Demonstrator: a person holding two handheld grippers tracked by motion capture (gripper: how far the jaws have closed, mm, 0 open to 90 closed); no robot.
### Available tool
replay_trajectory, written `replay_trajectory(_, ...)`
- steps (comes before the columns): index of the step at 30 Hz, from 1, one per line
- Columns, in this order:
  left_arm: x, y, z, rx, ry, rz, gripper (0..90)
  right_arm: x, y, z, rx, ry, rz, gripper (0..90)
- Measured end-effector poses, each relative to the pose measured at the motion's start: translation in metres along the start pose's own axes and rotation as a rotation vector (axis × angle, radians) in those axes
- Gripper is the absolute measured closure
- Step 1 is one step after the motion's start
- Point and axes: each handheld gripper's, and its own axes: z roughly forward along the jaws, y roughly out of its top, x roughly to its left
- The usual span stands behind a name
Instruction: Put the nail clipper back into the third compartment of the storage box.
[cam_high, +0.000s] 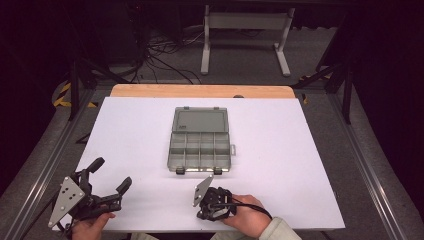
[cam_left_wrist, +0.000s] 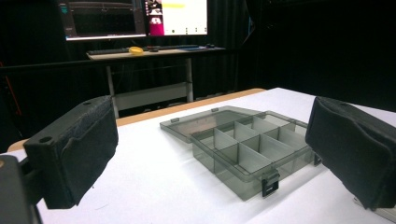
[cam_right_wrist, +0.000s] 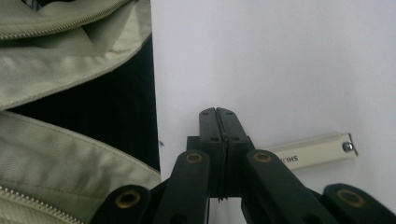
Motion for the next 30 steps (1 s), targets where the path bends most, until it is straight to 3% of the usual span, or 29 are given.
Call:
replay_trajectory(6,0.0,0.0,0.001,-0.001,-0.005,-0.002,3.3,-0.004,-0.008,-0.006,0.018,-0.009,0.032,90.0)
replay_trajectory(7,-0.001,0.0,0.001,-0.001,-0.004,-0.001,3.3,-0.006,-0.009,-0.006,0.013,-0.013,0.015,90.0)
replay_trajectory(30,0.0,0.0,0.001,0.002,-0.004,-0.003,3.4,-0.025,-0.022,-0.016,0.022,-0.061,0.086,90.0)
